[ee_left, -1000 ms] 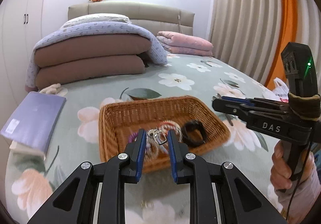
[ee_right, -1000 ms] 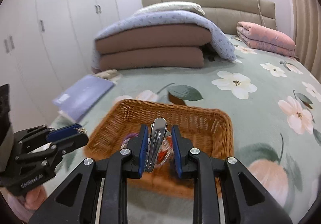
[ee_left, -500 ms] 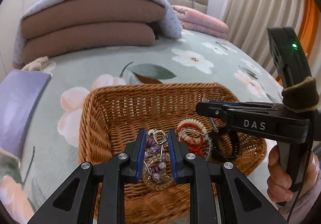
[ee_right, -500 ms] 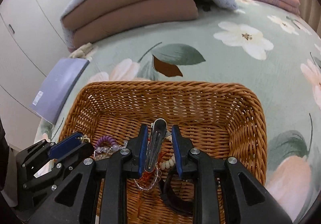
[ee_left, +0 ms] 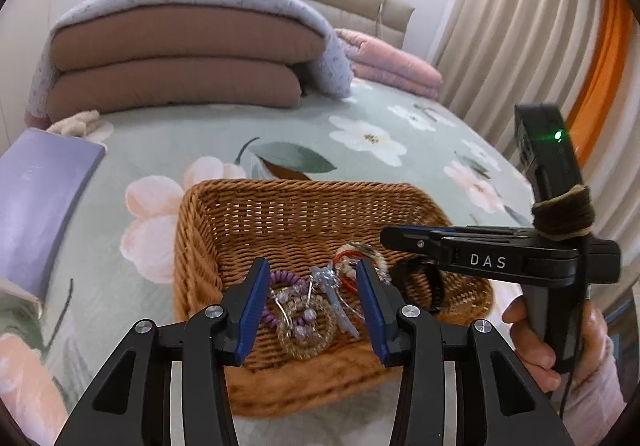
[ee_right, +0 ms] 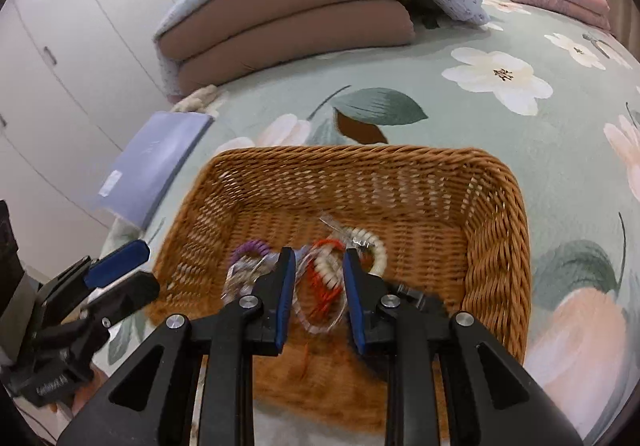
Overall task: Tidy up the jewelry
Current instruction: 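Withdraw both tools from the basket back over the remaining jewelry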
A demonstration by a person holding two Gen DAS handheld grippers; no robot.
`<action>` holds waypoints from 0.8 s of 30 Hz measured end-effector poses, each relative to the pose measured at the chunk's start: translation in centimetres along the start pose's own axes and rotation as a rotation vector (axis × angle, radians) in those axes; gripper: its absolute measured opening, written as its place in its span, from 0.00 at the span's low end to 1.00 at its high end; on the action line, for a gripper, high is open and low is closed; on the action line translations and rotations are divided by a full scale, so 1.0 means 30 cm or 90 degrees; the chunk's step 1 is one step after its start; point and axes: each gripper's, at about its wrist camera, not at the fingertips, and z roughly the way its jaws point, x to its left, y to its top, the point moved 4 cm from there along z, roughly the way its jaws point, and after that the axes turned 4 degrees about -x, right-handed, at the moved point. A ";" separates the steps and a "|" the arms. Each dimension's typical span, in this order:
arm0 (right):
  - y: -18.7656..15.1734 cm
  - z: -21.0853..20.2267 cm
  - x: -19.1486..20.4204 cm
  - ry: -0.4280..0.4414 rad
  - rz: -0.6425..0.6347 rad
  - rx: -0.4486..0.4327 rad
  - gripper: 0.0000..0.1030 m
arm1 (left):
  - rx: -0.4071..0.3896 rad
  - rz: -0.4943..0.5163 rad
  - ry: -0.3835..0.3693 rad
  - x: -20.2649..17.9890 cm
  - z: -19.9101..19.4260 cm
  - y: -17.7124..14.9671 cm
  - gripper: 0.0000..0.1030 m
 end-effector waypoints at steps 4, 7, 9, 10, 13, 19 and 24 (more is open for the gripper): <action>-0.064 -0.107 0.065 0.027 -0.027 -0.024 0.28 | -0.016 0.006 -0.001 -0.003 -0.091 -0.019 0.45; -0.129 -0.202 0.120 0.033 -0.058 -0.050 0.41 | -0.031 0.013 -0.001 -0.013 -0.175 -0.050 0.45; -0.173 -0.257 0.148 0.036 -0.078 -0.067 0.42 | -0.044 0.019 -0.008 -0.022 -0.238 -0.078 0.45; -0.198 -0.282 0.162 0.035 -0.088 -0.071 0.42 | -0.048 0.021 -0.009 -0.025 -0.262 -0.090 0.46; -0.273 -0.337 0.190 0.039 -0.106 -0.072 0.42 | -0.061 0.027 -0.009 -0.033 -0.340 -0.138 0.48; -0.407 -0.361 0.215 0.016 -0.138 -0.070 0.42 | -0.071 0.052 -0.017 -0.057 -0.459 -0.235 0.51; -0.516 -0.288 0.200 -0.004 -0.126 -0.041 0.42 | -0.063 0.082 -0.021 -0.077 -0.487 -0.325 0.57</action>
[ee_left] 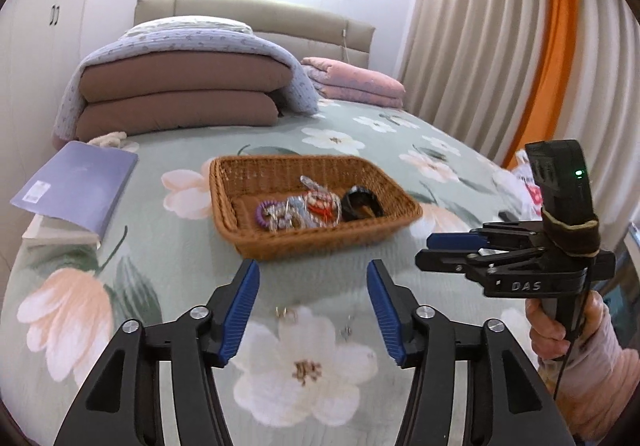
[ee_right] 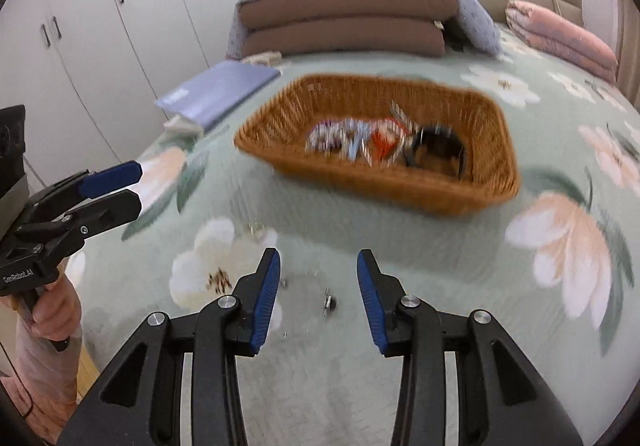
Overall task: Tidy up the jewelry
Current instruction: 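Withdraw both tools from the basket back over the remaining jewelry, then grasp the silver hoop earring with the right tool while the left grasps the small gold earring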
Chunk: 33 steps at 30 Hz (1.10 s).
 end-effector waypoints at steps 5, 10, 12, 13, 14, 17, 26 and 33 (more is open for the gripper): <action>-0.077 0.080 -0.021 -0.013 0.039 0.011 0.42 | 0.017 0.003 0.023 0.025 0.045 -0.079 0.57; -0.102 0.121 -0.027 -0.025 0.037 0.024 0.42 | 0.059 -0.039 0.014 0.079 0.133 -0.137 0.57; -0.107 0.123 -0.023 -0.029 0.033 0.021 0.42 | 0.078 -0.048 0.019 0.093 0.175 -0.152 0.57; -0.110 0.126 -0.022 -0.031 0.032 0.021 0.42 | 0.088 -0.054 0.023 0.103 0.197 -0.156 0.57; -0.113 0.129 -0.022 -0.033 0.031 0.022 0.42 | 0.098 -0.061 0.025 0.112 0.220 -0.161 0.56; -0.129 0.144 -0.023 -0.035 0.031 0.030 0.42 | 0.129 -0.067 0.037 0.137 0.287 -0.177 0.48; -0.148 0.174 -0.006 -0.058 0.021 0.037 0.42 | 0.172 -0.039 0.031 0.123 0.388 -0.173 0.47; -0.153 0.196 0.032 -0.108 -0.031 0.036 0.40 | 0.189 0.008 0.061 0.087 0.422 -0.193 0.46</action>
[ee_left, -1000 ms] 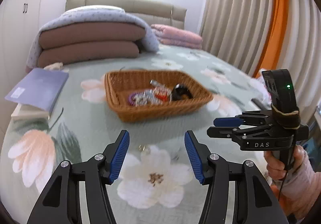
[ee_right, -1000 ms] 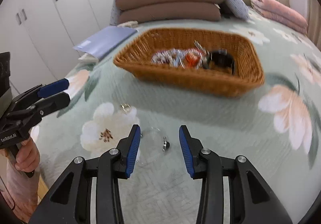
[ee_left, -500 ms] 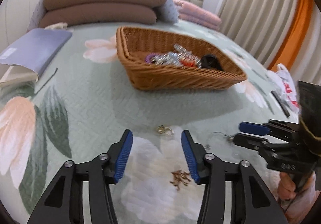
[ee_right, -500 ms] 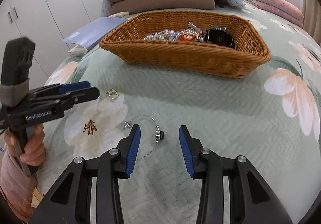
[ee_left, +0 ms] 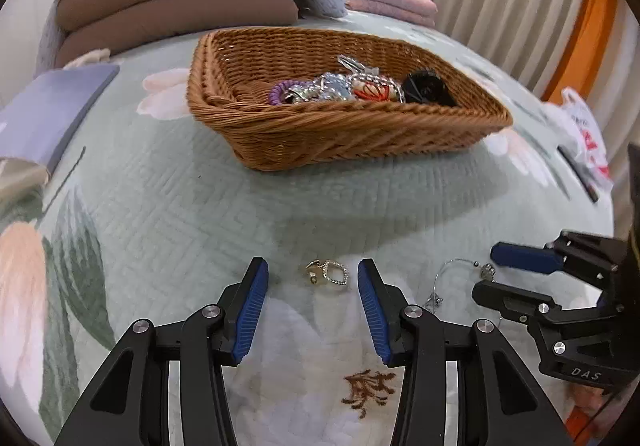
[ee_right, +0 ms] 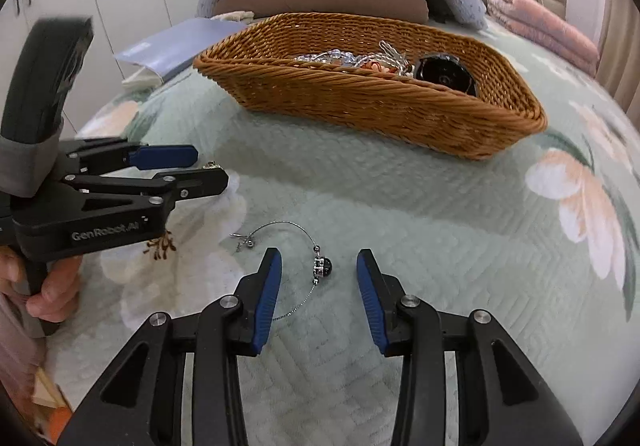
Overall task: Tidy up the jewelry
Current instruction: 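Grasp the silver hoop earring with the right tool while the left grasps the small gold earring, then carry the hoop and gold earring into the basket and open both tools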
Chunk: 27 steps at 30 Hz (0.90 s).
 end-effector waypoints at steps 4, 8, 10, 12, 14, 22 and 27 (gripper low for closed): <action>-0.009 0.008 0.018 -0.049 -0.035 0.002 0.31 | 0.005 0.036 0.029 -0.034 0.015 -0.002 0.37; -0.016 0.004 0.027 -0.053 -0.050 -0.001 0.19 | 0.004 0.063 0.039 -0.057 0.018 -0.006 0.23; -0.016 0.002 0.026 -0.049 -0.051 -0.002 0.11 | 0.003 0.068 0.039 -0.063 0.015 -0.009 0.20; -0.017 0.000 0.021 -0.044 -0.048 -0.004 0.11 | -0.001 0.076 0.044 -0.067 0.013 -0.012 0.20; -0.018 -0.008 0.016 -0.031 -0.041 -0.009 0.11 | -0.007 0.078 0.044 -0.069 0.008 -0.011 0.20; -0.007 -0.076 0.001 -0.004 -0.018 -0.045 0.11 | -0.051 0.090 0.026 -0.100 -0.050 -0.014 0.20; 0.015 -0.136 -0.008 0.005 -0.007 -0.071 0.11 | -0.072 0.091 0.018 -0.119 -0.094 -0.014 0.20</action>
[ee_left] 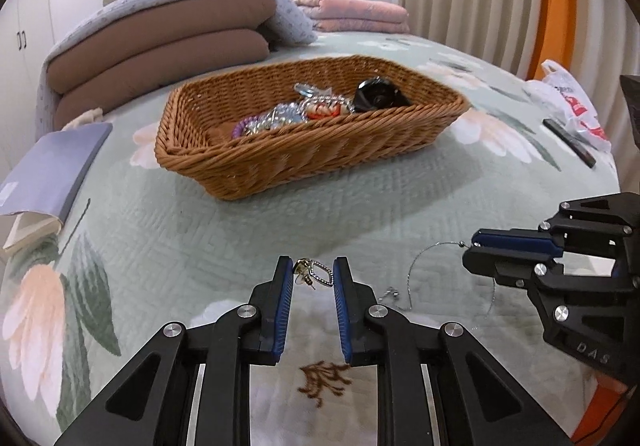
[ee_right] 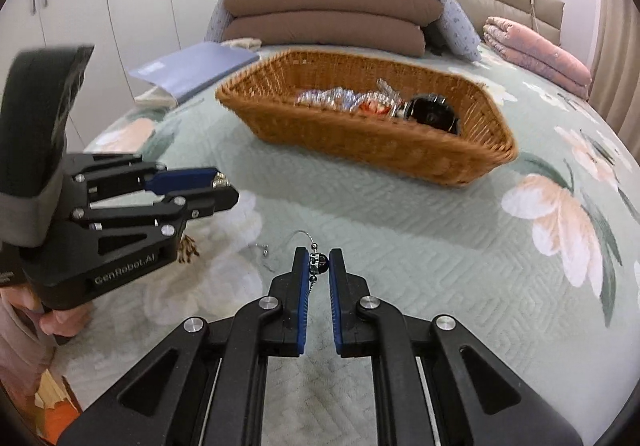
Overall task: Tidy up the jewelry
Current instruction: 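Carry the hoop and gold earring into the basket and open both tools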
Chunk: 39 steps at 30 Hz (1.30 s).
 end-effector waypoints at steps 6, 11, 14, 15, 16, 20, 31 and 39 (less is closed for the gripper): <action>0.057 -0.097 -0.014 0.002 0.010 -0.043 0.11 | -0.025 -0.014 -0.029 -0.007 -0.070 0.026 0.20; 0.111 -0.157 -0.036 0.009 0.024 -0.069 0.11 | -0.062 -0.026 -0.067 -0.012 -0.142 0.081 0.20; 0.158 -0.190 -0.056 0.003 0.027 -0.090 0.11 | -0.079 -0.019 -0.068 -0.020 -0.170 0.112 0.20; 0.177 -0.201 -0.063 0.002 0.028 -0.098 0.11 | -0.084 -0.017 -0.066 -0.020 -0.175 0.121 0.20; 0.201 -0.213 -0.069 0.003 0.028 -0.107 0.11 | -0.087 -0.015 -0.065 -0.022 -0.179 0.132 0.20; 0.308 -0.247 -0.092 -0.001 0.028 -0.143 0.11 | -0.106 -0.015 -0.061 -0.015 -0.190 0.194 0.20; 0.579 -0.110 -0.240 0.015 0.111 -0.151 0.11 | -0.130 -0.107 -0.063 0.110 -0.096 0.394 0.20; 0.633 0.155 -0.401 -0.024 0.189 -0.071 0.11 | -0.086 -0.145 -0.081 0.210 0.071 0.487 0.20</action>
